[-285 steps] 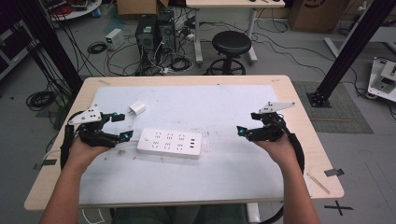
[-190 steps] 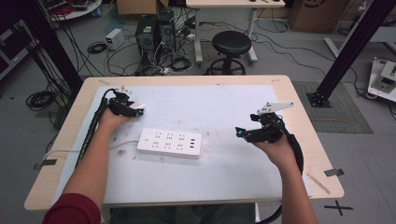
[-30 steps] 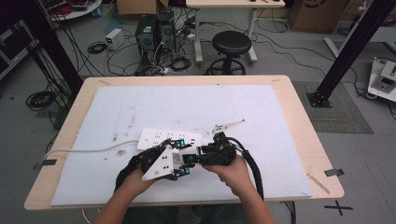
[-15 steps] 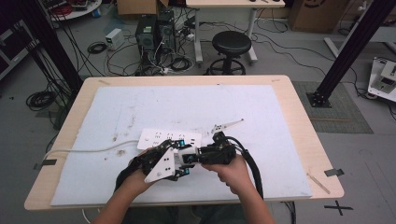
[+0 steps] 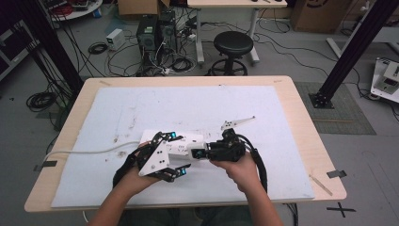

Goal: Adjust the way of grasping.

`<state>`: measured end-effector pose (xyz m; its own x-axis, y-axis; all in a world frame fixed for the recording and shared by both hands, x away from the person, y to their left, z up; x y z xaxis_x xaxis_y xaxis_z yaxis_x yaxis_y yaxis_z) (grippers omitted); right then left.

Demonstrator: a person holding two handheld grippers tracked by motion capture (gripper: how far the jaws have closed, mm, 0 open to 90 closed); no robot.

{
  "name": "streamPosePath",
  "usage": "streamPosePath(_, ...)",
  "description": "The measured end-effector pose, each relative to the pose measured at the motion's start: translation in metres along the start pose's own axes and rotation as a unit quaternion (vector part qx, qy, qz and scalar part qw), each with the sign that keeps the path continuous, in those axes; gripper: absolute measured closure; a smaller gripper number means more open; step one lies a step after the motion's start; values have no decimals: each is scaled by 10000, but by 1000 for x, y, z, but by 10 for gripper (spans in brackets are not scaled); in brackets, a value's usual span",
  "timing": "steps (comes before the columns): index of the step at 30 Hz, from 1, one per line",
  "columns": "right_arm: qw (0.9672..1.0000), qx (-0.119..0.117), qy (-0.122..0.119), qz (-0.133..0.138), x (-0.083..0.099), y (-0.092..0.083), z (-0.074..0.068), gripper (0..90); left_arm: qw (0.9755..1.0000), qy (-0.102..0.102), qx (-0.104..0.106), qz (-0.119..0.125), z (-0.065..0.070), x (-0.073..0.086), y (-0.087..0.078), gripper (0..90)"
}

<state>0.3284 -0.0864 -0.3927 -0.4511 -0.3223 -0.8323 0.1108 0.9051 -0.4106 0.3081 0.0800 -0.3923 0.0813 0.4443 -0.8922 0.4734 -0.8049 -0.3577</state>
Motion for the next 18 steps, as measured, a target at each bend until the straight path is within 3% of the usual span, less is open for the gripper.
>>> streamPosePath(3,9999,118,-80,-2,-1,-5,2,633,10000,-54,-50,-38,-4,2,-4,182)
streamPosePath(4,9998,172,-91,-15,-2,-10,3,633,9997,-201,-43,-136,-11,5,-10,182)
streamPosePath(7,9997,237,-106,-4,-3,-12,4,633,9995,-239,-60,-182,-13,7,-11,182)
streamPosePath(8,9996,259,-135,-9,-3,-15,5,633,9986,-444,-25,-285,-21,11,-17,182)
streamPosePath(12,9982,488,-331,100,-9,-31,8,633,9972,-616,-68,-416,-31,16,-19,182)
streamPosePath(13,9977,534,-381,193,-11,-37,8,632,9949,-844,-108,-538,-39,22,-21,182)
streamPosePath(18,9961,694,-464,288,-14,-50,11,632,9921,-968,-217,-773,-53,24,-33,182)
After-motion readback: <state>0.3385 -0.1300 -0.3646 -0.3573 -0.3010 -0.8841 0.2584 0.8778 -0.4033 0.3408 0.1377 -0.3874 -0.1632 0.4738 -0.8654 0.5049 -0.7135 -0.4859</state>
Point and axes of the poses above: each handheld gripper's, and its own axes: y roughly forward along the jaws, x roughly out of its underside, z roughly to its right, the point moved 6 cm from there along y, roughly forward along the jaws, and after that the axes turned 11 degrees about -y, right-handed, at the moved point
